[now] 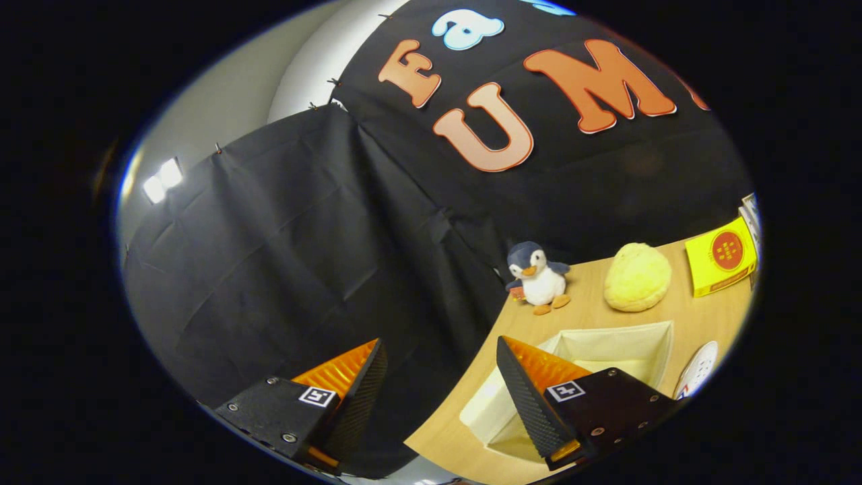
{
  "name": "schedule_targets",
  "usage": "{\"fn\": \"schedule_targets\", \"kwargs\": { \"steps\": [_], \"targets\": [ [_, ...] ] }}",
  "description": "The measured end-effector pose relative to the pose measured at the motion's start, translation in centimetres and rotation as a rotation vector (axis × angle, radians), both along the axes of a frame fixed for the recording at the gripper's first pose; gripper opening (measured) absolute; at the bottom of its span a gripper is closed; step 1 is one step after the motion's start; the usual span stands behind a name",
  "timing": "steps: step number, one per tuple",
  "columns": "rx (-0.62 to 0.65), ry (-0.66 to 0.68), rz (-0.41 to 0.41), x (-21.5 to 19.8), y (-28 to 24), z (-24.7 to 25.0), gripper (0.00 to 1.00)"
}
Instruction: Open the storage box then place both shoes into the box .Put the left shoe in first, then the right shoe, with the right side of both shoes facing outward in a uniform manner.
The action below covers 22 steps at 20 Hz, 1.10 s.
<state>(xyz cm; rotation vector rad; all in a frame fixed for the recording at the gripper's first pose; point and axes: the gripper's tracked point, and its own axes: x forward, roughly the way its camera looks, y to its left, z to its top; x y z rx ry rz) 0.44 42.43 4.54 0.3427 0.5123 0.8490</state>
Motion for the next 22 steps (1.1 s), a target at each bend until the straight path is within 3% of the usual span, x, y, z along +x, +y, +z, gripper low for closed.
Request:
{"fn": "schedule_targets", "kwargs": {
  "steps": [9,16,22],
  "targets": [
    [-0.166,-0.115,-0.264,4.8,-14.4,-3.1,0.98],
    [-0.271,-0.092,-0.485,6.1,-26.2,-8.8,0.98],
    [-0.418,-0.032,-0.579,5.6,-33.0,-15.3,0.98]
  ]
}}
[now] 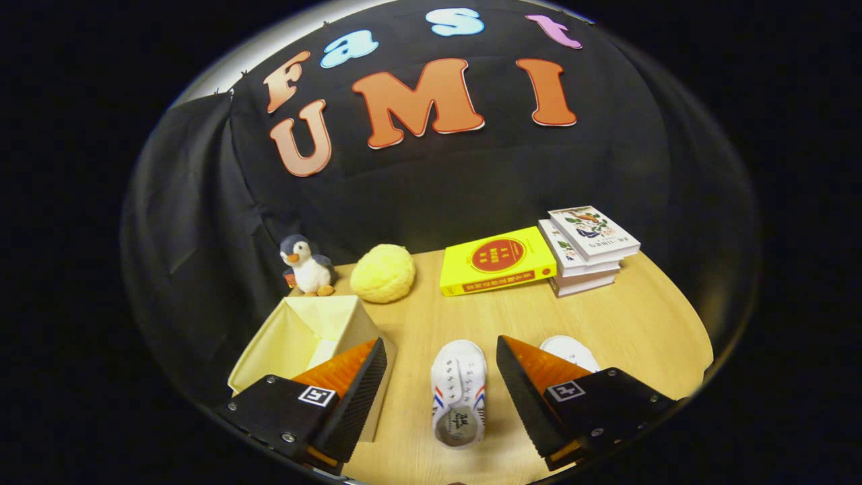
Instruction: Open the storage box then place both shoes into the box .Put the left shoe in first, then the right shoe, with the right side of both shoes facing outward in a uniform manner.
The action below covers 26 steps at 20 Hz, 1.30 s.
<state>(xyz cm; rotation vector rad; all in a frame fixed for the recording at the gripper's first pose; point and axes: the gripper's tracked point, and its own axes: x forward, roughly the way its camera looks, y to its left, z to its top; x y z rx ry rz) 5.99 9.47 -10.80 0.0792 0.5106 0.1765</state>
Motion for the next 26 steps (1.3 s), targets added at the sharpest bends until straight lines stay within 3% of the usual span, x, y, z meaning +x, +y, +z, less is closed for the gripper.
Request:
{"fn": "schedule_targets", "kwargs": {
  "steps": [7,13,17,21,24,26],
  "targets": [
    [-0.117,0.149,0.002,-1.2,-2.6,-8.7,0.96],
    [-0.171,0.247,0.036,-1.0,-2.4,-14.4,0.82],
    [-0.156,0.308,0.048,-1.1,-1.8,-16.9,0.64],
    [-0.124,0.342,0.077,-0.9,-1.3,-18.4,0.41],
    [-0.052,0.369,0.108,-0.8,-0.8,-18.6,0.10],
    [0.020,0.404,0.107,-0.9,-0.7,-18.7,0.04]
  ]
}}
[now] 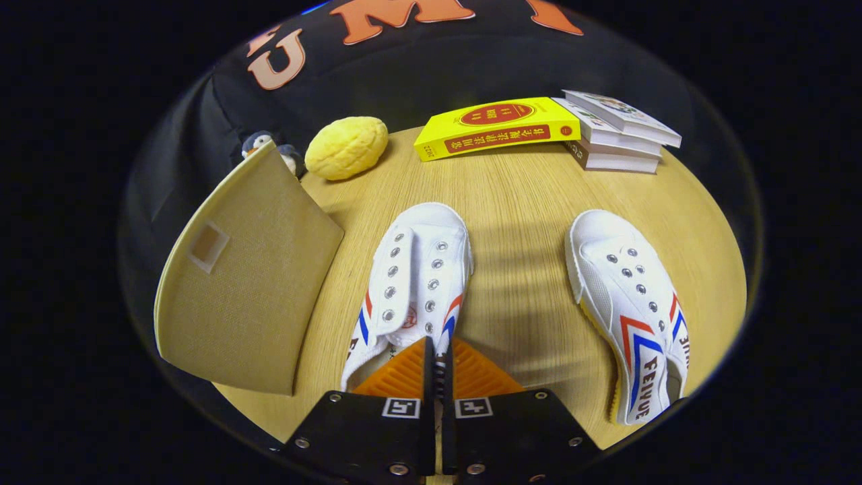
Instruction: Open the storage box then place both shoes into the box .Put the left shoe in first, then the right shoe, with the right side of both shoes facing outward in a uniform manner.
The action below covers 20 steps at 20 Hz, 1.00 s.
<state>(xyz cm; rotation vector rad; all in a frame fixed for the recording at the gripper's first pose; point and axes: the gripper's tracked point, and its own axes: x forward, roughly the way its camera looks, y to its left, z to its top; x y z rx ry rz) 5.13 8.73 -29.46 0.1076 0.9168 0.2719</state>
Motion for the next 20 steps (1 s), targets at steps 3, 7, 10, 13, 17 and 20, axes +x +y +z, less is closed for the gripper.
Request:
{"fn": "schedule_targets", "kwargs": {
  "steps": [3,7,10,13,17,20],
  "targets": [
    [0.039,-0.062,-0.001,0.3,-0.1,0.5,0.00],
    [0.160,-0.081,-0.069,1.1,1.0,2.9,0.00],
    [0.224,-0.119,-0.135,2.2,0.8,4.8,0.00],
    [0.060,-0.113,-0.073,1.5,-0.1,2.9,0.00],
    [-0.035,-0.077,0.015,0.6,-0.5,1.7,0.00],
    [-0.093,0.005,0.088,0.1,-1.3,1.2,0.05]
  ]
}}
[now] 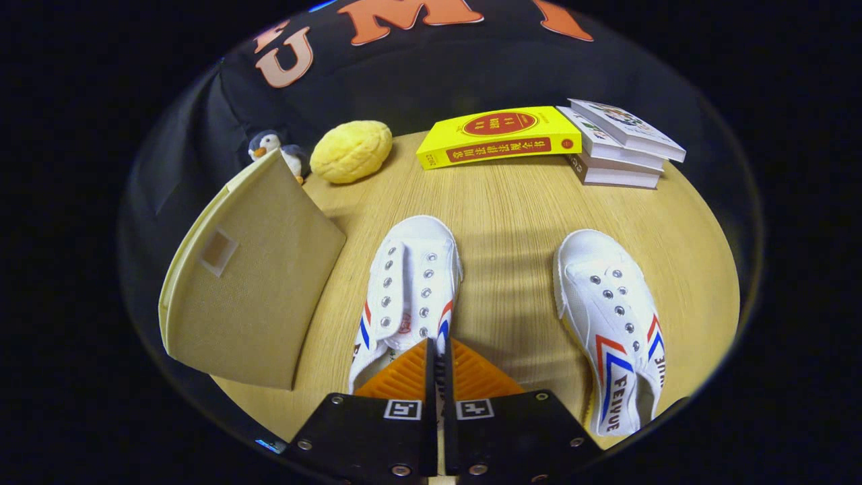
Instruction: Open the storage box then place both shoes into the box .Put the left shoe in first, then the right shoe, with the right side of both shoes facing outward in a uniform manner.
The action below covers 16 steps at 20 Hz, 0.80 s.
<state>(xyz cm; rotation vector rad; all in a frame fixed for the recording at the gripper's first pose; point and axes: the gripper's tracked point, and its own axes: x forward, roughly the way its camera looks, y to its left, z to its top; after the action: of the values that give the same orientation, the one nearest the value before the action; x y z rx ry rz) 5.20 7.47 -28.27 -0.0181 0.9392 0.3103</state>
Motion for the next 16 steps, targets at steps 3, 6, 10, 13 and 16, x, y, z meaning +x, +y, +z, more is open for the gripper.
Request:
{"fn": "schedule_targets", "kwargs": {
  "steps": [3,6,10,13,16],
  "targets": [
    [-0.056,0.060,0.040,-0.3,-0.5,-1.1,0.33],
    [0.006,0.110,0.030,-0.2,0.2,-1.7,0.40],
    [0.115,0.192,0.012,-0.5,0.9,-1.8,0.14],
    [0.128,0.255,-0.011,-0.6,0.8,-2.0,0.09],
    [0.163,0.228,-0.056,-0.3,0.8,-1.5,0.07]
  ]
}}
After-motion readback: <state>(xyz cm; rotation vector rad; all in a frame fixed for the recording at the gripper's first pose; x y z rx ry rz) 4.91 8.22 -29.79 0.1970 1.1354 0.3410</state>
